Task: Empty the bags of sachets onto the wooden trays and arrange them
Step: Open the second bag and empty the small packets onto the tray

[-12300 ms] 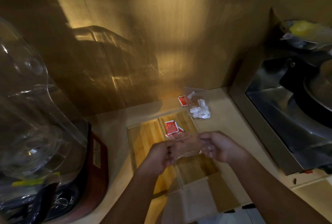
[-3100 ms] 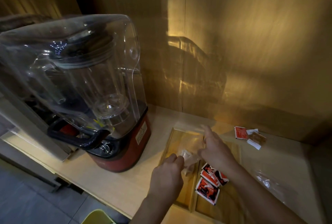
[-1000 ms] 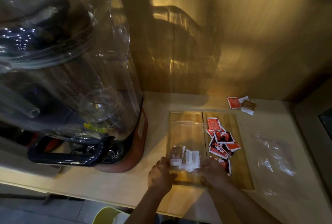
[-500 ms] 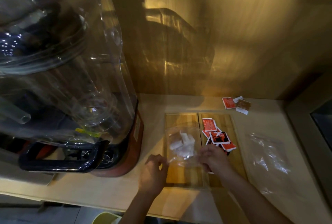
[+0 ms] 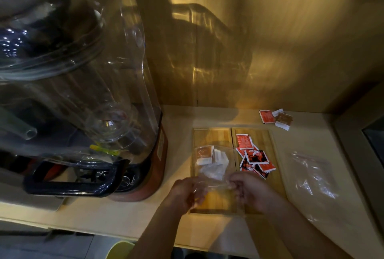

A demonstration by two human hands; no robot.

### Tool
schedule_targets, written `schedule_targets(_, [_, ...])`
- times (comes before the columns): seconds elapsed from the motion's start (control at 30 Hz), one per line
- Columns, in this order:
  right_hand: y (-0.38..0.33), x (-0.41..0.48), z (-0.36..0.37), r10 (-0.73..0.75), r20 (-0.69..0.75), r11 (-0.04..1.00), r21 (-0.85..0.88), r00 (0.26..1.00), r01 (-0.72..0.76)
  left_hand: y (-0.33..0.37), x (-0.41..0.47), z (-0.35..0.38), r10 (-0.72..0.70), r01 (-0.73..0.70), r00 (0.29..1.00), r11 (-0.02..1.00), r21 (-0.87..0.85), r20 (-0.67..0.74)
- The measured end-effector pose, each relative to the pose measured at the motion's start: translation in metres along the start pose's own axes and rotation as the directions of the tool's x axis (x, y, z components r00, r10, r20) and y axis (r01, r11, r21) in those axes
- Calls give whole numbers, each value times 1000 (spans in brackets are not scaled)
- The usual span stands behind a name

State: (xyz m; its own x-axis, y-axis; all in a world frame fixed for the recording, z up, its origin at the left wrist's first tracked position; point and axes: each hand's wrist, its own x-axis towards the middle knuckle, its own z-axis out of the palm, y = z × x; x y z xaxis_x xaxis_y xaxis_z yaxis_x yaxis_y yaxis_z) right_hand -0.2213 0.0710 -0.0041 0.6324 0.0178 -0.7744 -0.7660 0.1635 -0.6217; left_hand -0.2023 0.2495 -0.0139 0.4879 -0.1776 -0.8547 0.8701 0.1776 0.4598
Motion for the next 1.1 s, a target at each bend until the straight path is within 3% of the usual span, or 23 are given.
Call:
schedule_targets(0.17, [-41,-8,3,-120,24,991,64,992,118,39,-8,18,120,-118,993,986,117,-5])
schedule_targets(0.37, [-84,-32,6,-238,29,971,43,971,236,84,-38,33,284,-281,959,954,101,-14])
schedule_targets(0.7, [-116,-59,-6,-285,37,958,-17,958,286,99,-62,46,245,-252,965,965,68,97])
schedule_targets(0.87, [-115,-72,-26,-377,-13,926,-37,926,376,99,-63,72,255,-267,958,960,88,132])
schedule_targets(0.97, [-113,-81,-46,-449,-68,893,-69,891,445,93,-60,95,338,-367,925,915,171,174])
schedule_targets(1.1, [-106,-99,-79,-535,-182,838,-240,825,491,80,-63,132,448,-520,849,802,295,279])
